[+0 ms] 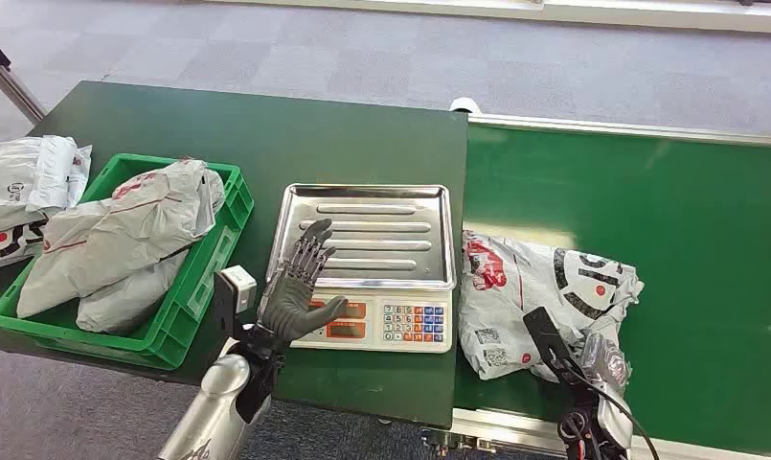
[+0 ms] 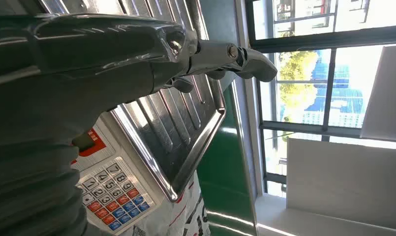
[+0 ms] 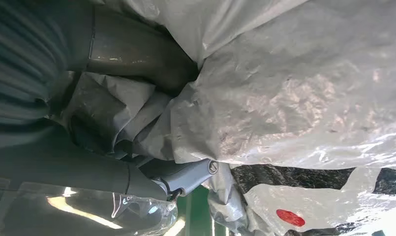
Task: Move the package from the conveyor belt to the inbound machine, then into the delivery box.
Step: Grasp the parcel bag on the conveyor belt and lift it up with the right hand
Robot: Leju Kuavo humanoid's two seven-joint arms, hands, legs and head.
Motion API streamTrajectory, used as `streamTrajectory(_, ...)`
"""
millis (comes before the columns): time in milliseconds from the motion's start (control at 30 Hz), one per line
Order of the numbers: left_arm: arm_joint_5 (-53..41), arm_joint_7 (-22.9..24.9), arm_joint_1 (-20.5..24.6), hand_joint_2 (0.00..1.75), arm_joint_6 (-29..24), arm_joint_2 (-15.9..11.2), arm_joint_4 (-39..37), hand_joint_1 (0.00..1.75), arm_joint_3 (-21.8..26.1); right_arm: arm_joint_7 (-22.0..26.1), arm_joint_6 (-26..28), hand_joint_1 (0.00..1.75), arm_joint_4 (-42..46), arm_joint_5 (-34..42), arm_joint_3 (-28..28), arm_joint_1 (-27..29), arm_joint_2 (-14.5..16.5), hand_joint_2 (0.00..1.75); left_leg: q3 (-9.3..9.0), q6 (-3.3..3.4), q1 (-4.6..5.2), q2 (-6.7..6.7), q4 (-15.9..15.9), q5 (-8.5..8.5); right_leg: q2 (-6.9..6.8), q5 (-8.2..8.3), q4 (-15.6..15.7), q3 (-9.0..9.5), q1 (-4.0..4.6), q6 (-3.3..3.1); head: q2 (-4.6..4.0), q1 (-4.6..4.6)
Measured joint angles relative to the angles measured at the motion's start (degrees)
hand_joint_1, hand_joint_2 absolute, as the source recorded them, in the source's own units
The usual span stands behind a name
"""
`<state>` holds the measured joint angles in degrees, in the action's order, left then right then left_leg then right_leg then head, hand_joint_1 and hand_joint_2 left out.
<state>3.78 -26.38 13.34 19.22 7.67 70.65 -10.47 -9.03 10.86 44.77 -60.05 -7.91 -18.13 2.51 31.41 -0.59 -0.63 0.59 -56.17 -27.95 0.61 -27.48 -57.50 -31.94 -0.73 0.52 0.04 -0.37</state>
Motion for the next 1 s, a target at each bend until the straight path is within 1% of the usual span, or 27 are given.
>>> streamTrajectory(300, 0.0, 0.2, 0.0, 1.75, -0.1, 0.0, 0.0, 0.0, 0.2, 1.4, -0.5, 1.75, -1.2, 0.6, 0.0, -0.7, 0.0, 1.75, 0.0, 0.0, 0.0, 0.0, 0.0, 0.0, 0.0, 0.0, 0.0, 0.0, 0.0, 0.0, 0.0, -0.02)
streamTrajectory(400, 0.0, 0.3, -0.2, 1.75, -0.2, 0.0, 0.2, 0.0, 0.3, 3.2, 0.1, 1.75, -1.8, 1.8, 0.0, -0.9, 0.0, 1.75, 0.0, 0.0, 0.0, -0.01, 0.0, 0.0, 0.0, 0.0, 0.0, 0.0, 0.0, 0.0, 0.0, -0.02)
streamTrajectory(467, 0.0, 0.3, -0.4, 1.75, -0.2, 0.0, 0.6, 0.0, 0.4, 6.0, 0.8, 1.75, -1.8, 4.2, -0.1, -0.8, 0.0, 1.75, 0.0, 0.0, 0.0, -0.02, 0.0, 0.0, 0.0, 0.0, 0.0, 0.0, 0.0, 0.0, 0.0, -0.01)
streamTrajectory(533, 0.0, 0.3, -0.6, 1.75, -0.3, -0.1, 1.0, 0.0, 0.5, 10.5, 1.1, 1.75, -1.3, 8.9, -0.3, -0.3, 0.1, 1.75, 0.01, 0.0, 0.0, -0.04, 0.0, 0.0, 0.0, 0.0, 0.0, 0.0, 0.0, 0.0, 0.0, 0.0)
streamTrajectory(567, 0.0, 0.3, -0.7, 1.75, -0.3, -0.1, 1.2, 0.0, 0.5, 13.6, 1.0, 1.75, -0.6, 12.2, -0.5, 0.1, 0.2, 1.75, 0.02, 0.0, 0.0, -0.04, 0.0, 0.0, 0.0, 0.0, 0.0, -0.01, 0.0, 0.0, 0.0, 0.0)
streamTrajectory(667, 0.2, -0.1, -0.9, 1.75, -0.2, -0.3, 1.5, 0.0, 0.6, 22.9, -0.4, 1.75, 2.8, 23.8, -1.1, 1.8, 0.8, 1.75, 0.04, 0.0, 0.0, -0.03, 0.0, 0.0, 0.0, 0.0, 0.0, -0.04, 0.0, 0.0, 0.0, -0.02)
streamTrajectory(733, 0.4, -0.6, -0.9, 1.75, -0.2, -0.3, 1.4, 0.0, 0.6, 27.4, -2.0, 1.75, 5.4, 30.8, -1.4, 2.9, 1.4, 1.75, 0.05, 0.0, 0.0, -0.03, 0.0, 0.0, 0.0, 0.0, 0.0, -0.07, 0.0, 0.0, 0.0, -0.02)
streamTrajectory(833, 0.6, -1.5, -0.9, 1.75, -0.1, -0.4, 1.3, 0.0, 0.5, 32.1, -3.6, 1.75, 8.5, 38.6, -1.6, 4.2, 2.2, 1.75, 0.07, 0.0, -0.01, -0.03, 0.0, 0.0, 0.01, 0.0, 0.0, -0.1, 0.01, -0.01, 0.0, -0.02)
streamTrajectory(1000, 0.7, -2.7, -0.8, 1.75, -0.1, -0.6, 0.8, 0.0, 0.4, 35.9, -6.1, 1.75, 12.8, 48.6, -2.7, 6.0, 3.2, 1.75, 0.1, 0.0, 0.0, -0.02, 0.0, 0.0, 0.01, 0.0, 0.0, -0.11, 0.0, 0.0, 0.0, -0.02)
